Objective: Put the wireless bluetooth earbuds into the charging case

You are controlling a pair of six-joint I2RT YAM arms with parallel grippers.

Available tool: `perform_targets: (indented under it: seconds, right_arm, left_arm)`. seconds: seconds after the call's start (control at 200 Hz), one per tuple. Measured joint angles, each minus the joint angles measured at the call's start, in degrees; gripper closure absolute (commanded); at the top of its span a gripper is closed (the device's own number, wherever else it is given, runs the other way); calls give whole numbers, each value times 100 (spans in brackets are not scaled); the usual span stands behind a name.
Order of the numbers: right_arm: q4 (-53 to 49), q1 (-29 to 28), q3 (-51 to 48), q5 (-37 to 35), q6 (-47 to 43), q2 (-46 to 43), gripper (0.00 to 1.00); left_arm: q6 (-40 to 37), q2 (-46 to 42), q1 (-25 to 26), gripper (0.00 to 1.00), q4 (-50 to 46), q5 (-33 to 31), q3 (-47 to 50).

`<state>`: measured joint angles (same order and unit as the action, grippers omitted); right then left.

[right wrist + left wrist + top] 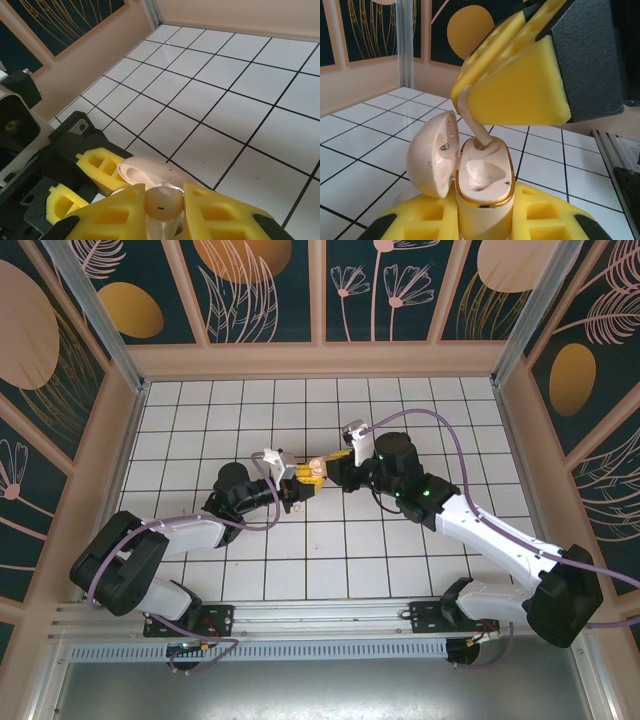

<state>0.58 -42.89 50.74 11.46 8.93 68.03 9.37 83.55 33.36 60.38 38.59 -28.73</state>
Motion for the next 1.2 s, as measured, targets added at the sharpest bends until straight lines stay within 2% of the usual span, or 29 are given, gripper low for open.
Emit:
perform_targets:
  seconds: [0.571,1.201]
  right_arm:
    - [59,-46,0,66,-162,-170,78]
    - [-492,-186,267,-138,-697,-153,78]
  left_arm:
    - [533,63,7,81,396,-7,-11]
    - [352,61,7,81,385,90,-13]
